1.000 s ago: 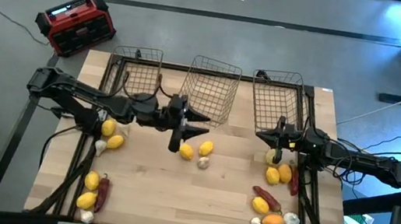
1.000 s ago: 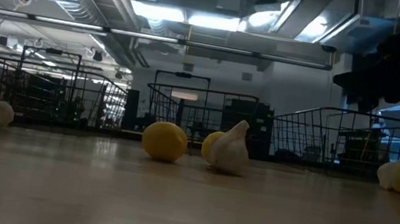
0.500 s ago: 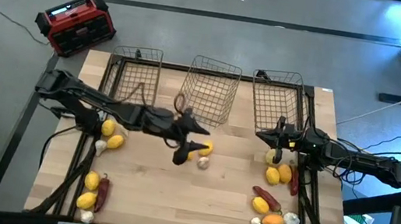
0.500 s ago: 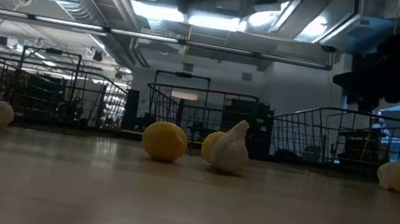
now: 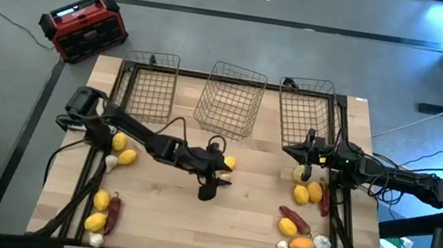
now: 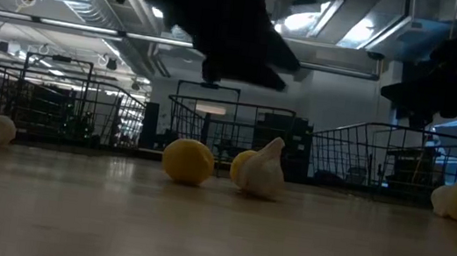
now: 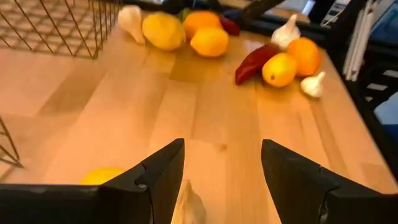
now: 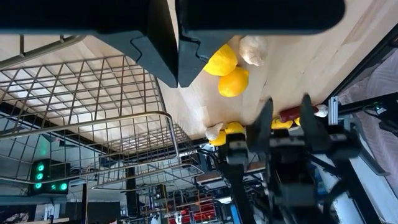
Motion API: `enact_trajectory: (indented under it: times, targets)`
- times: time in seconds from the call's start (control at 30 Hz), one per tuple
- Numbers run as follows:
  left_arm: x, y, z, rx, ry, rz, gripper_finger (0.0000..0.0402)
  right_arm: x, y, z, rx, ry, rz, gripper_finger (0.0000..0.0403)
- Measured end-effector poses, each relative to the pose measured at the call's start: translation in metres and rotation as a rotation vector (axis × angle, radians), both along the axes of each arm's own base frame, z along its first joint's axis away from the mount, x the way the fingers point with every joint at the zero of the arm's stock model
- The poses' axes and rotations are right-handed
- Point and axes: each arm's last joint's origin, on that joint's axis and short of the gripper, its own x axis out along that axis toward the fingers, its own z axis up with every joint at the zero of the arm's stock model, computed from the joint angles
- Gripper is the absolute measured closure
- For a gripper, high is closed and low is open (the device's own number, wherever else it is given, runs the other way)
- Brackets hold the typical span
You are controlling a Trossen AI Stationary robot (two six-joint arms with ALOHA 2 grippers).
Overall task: Sort produce into baskets
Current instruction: Put the garlic into the left wire basket
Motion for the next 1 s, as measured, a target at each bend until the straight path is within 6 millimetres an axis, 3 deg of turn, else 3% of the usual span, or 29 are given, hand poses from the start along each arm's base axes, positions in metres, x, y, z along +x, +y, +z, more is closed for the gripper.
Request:
enact_trajectory:
  times: [0.3, 0.77, 1.0]
  targets:
    - [0.008, 0.006, -0.029, 0.003, 0.061, 0.065, 0.0192, 0.0, 0.0, 0.0, -0.002, 0.004, -0.003, 0.0388]
    - [0.014, 0.003, -0.065, -0.002, 0.113, 0.032, 0.0194, 0.0, 0.0, -0.002, -0.001, 0.017, -0.01, 0.0388]
    - [0.015, 0.002, -0.063, -0.009, 0.09, 0.026, 0.0247, 0.0, 0.0, -0.002, -0.002, 0.016, -0.01, 0.0388]
